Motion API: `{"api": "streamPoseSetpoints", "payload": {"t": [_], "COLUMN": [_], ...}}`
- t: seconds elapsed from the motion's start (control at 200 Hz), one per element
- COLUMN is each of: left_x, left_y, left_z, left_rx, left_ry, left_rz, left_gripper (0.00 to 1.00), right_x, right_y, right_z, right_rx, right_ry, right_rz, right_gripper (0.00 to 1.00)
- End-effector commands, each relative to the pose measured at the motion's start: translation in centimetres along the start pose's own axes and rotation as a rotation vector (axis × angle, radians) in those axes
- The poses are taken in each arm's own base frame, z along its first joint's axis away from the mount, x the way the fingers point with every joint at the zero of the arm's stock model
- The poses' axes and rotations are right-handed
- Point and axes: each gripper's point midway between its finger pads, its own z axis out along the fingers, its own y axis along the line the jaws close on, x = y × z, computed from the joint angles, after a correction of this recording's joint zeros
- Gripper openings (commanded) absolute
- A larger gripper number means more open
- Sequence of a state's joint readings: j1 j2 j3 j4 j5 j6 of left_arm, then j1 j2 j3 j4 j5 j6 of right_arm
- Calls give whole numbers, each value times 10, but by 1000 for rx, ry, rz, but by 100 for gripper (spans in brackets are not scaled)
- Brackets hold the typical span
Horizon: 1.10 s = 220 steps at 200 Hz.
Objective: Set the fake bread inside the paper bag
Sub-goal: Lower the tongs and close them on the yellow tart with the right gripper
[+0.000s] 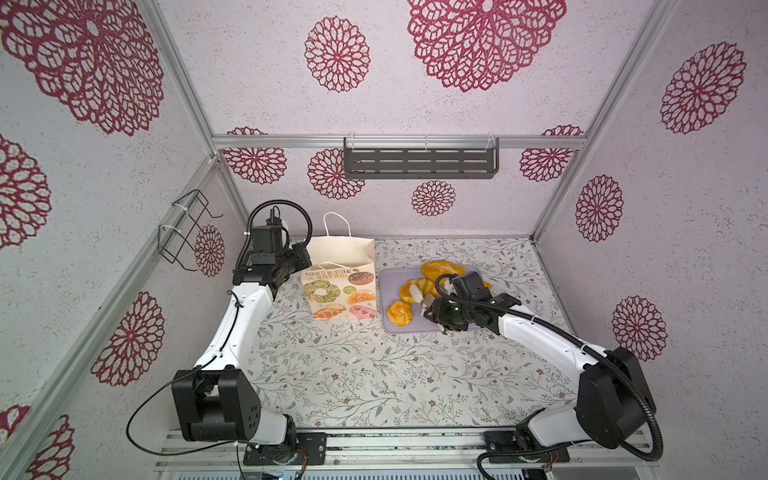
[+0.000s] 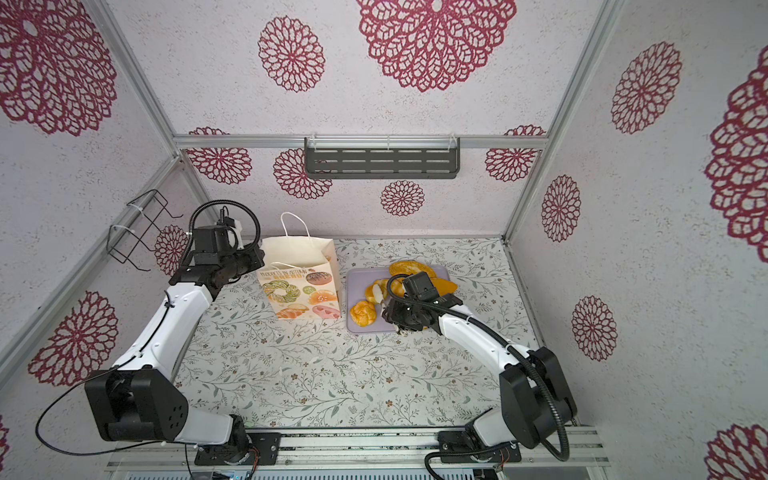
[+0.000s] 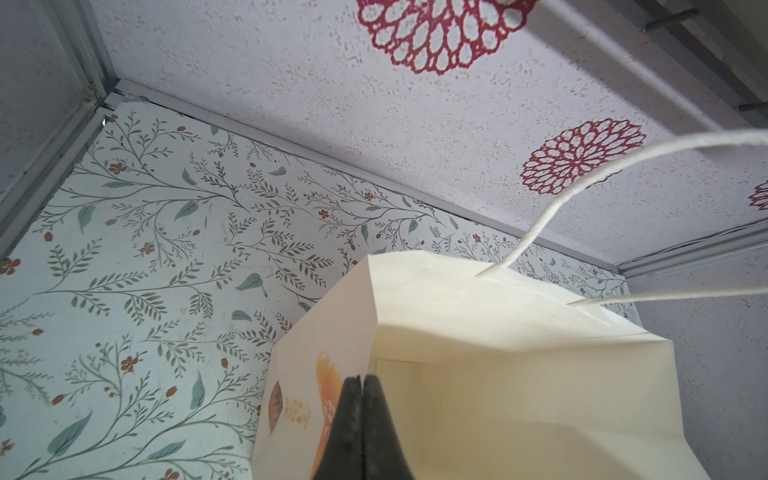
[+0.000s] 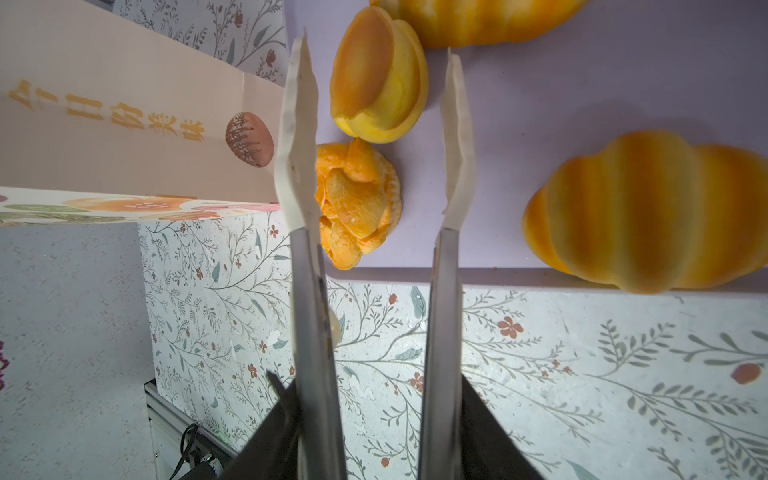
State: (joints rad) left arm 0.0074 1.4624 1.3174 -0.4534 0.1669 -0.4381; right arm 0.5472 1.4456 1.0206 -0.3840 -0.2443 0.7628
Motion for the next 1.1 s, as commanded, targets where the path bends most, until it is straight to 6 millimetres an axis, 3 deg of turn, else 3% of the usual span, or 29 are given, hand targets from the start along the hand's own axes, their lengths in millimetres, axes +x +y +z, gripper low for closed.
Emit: {"api": "streamPoseSetpoints", "payload": {"t": [0.0, 0.606, 1.096], "left_x": [-8, -8, -8], "left_y": [-5, -6, -5], "left_z": [-10, -10, -10], "left_rx": [8, 11, 7], "left_ry": [-34, -33, -34], "left_rz": [19, 20, 21], "left_gripper": [0, 0, 0], "right_x": [-6, -7, -9], "right_y": [16, 14, 22], "right_z": [-1, 15, 19], "right_rx": [-63, -57, -86], "right_ry": [-24, -3, 14], "right_rz": [4, 14, -6], "right_gripper": [51, 48, 33]}}
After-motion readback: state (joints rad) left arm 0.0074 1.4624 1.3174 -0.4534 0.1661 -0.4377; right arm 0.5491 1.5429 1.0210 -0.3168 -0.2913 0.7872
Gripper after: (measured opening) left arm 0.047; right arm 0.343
